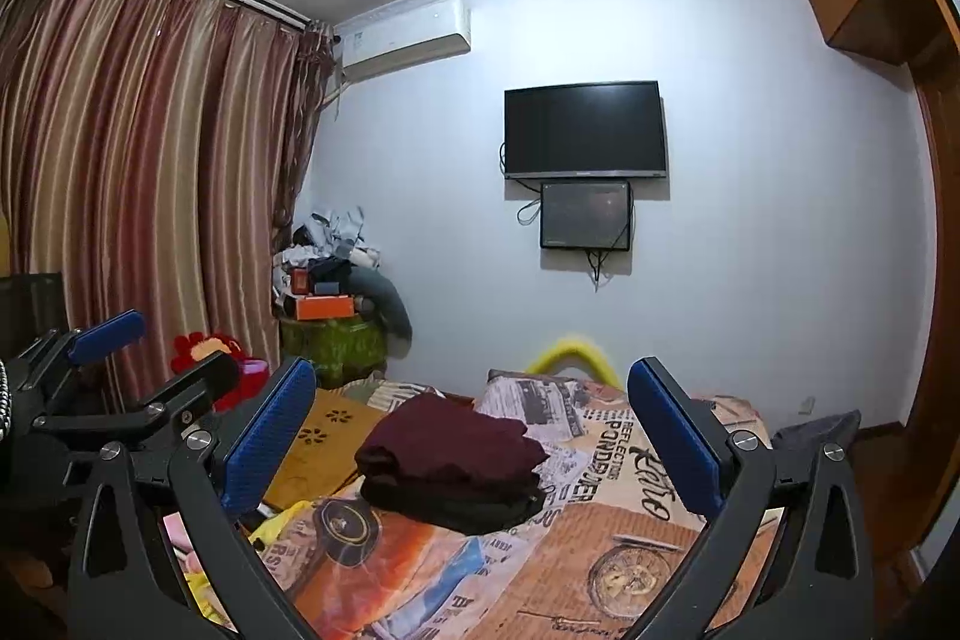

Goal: Fold large clothes

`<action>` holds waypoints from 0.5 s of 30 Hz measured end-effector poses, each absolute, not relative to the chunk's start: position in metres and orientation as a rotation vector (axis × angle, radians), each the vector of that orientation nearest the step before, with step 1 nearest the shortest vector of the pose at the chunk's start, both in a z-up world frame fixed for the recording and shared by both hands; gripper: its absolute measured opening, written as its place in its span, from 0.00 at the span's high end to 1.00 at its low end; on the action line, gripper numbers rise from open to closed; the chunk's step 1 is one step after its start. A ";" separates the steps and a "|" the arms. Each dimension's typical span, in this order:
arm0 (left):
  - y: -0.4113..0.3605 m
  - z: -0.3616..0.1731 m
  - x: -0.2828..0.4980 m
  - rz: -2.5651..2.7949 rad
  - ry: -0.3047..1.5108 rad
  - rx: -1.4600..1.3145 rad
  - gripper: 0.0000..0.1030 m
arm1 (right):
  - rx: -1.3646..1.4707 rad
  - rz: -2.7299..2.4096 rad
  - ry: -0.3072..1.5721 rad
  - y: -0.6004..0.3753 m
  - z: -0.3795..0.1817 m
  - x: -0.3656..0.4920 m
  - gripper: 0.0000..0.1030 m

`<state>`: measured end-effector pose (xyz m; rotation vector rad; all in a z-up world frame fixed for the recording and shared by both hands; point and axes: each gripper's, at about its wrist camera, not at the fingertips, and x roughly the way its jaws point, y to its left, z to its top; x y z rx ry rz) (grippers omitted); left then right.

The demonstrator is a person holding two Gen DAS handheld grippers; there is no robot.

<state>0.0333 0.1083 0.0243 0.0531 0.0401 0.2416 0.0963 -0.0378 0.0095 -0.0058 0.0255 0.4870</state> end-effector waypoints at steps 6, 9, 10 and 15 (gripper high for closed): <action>0.107 0.020 0.034 0.243 0.047 0.044 0.06 | 0.038 0.496 0.048 -0.050 0.009 0.096 0.00; 0.108 0.018 0.035 0.239 0.052 0.034 0.06 | 0.044 0.493 0.052 -0.053 0.009 0.095 0.00; 0.108 0.018 0.036 0.239 0.053 0.031 0.06 | 0.044 0.492 0.053 -0.054 0.009 0.096 0.00; 0.110 0.017 0.037 0.240 0.056 0.023 0.06 | 0.052 0.488 0.059 -0.056 0.010 0.095 0.00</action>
